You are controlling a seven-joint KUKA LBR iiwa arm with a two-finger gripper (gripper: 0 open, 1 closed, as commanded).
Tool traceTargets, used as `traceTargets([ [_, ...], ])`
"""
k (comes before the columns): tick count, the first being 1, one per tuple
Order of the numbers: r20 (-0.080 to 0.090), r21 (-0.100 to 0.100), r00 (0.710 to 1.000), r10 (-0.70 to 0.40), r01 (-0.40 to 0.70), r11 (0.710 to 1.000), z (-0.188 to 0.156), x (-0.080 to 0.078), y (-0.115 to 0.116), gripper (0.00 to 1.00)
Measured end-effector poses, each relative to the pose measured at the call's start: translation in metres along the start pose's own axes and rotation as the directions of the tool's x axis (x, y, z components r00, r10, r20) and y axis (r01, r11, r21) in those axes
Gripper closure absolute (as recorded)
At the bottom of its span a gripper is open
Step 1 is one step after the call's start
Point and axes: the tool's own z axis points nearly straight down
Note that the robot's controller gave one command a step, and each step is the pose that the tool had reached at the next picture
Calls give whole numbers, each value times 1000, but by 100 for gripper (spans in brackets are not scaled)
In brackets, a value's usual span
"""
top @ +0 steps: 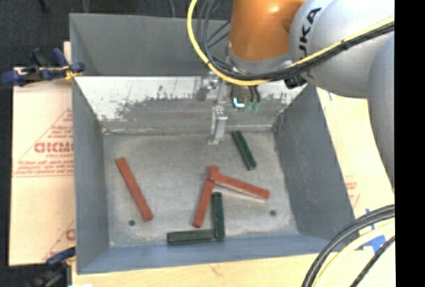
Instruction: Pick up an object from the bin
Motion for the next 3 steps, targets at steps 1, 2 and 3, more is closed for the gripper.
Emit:
traceTargets([
  [1, 9, -1, 1000, 1, -1, 1000, -6, -1, 0, 0],
  [2, 10, -1, 999, 40, -40, 999, 73, 32, -27, 0],
  [3, 2, -1, 977, 211, -211, 977, 76, 58, -58, 0],
])
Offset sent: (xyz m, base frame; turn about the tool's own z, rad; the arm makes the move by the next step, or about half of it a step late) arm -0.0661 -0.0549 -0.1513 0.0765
